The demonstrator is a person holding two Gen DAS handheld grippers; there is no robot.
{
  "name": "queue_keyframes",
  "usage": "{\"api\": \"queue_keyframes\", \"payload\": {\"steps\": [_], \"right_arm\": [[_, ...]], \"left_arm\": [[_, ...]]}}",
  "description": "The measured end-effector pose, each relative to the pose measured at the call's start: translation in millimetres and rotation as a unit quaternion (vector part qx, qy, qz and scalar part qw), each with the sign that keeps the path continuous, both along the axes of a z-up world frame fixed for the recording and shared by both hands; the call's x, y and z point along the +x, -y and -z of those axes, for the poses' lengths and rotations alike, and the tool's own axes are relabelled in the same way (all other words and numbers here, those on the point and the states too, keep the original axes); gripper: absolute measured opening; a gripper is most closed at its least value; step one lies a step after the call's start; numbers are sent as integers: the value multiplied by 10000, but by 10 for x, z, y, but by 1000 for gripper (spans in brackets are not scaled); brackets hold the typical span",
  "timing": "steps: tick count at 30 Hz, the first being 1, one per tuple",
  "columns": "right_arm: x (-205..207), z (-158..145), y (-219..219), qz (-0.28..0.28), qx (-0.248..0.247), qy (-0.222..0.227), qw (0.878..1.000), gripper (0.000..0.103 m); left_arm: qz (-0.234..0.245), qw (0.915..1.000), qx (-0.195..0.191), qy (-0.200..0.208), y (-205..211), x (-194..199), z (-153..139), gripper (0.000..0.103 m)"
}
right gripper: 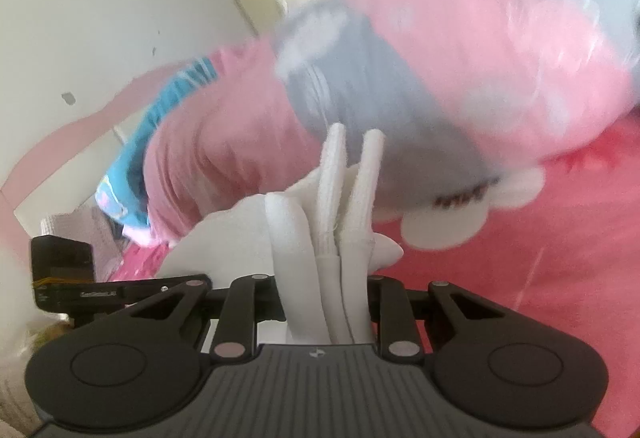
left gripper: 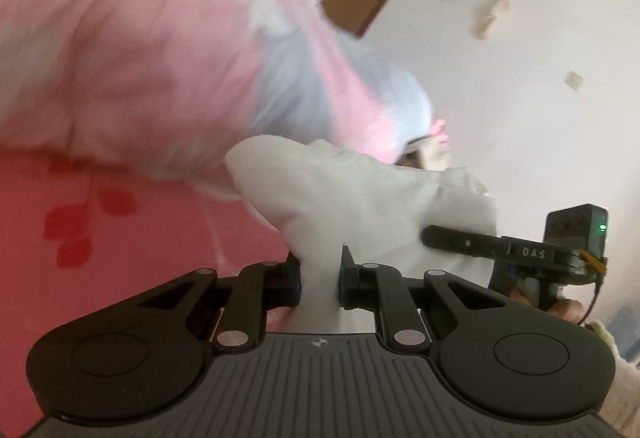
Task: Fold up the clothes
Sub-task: 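Lift the folded sweatshirt with both grippers and carry it toward the clothes stack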
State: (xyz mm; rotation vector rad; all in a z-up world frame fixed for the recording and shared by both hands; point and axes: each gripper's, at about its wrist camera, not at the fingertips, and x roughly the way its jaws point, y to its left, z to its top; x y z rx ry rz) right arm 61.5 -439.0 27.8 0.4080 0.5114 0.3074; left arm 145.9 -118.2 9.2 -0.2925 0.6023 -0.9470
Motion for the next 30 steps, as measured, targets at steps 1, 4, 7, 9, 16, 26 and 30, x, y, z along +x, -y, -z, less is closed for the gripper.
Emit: {"api": "queue_keyframes", "payload": {"steps": [1,4,7,9,16,26,30], "right_arm": [[-135,-62,-15,105,-23,128,9999,24],[-530,-225,-93,436,-90,515,9977,24],[-909,-358,-172,786,-194,955,9921,24],[-1130,-434,-203,1036,-275,1236,9865,24],[-1695,-643,-251,2390,-492,2178,9450,24],[-1995,-748,288,4151,-561,3221,8490,24],[-2008,-691,812,4575,-267,3316,8246,24]], "left_arm": [[28,9999,30,137,18,-84,-78,14],[93,9986,142,492,101,-300,-292,13],[135,9960,261,848,247,-465,-503,13],[204,9929,355,1115,427,-531,-637,13],[658,9721,570,2179,1362,-603,-1126,13],[2278,9275,301,2948,3100,-498,-1526,13],[2990,9054,288,3002,3868,-415,-1576,13]]}}
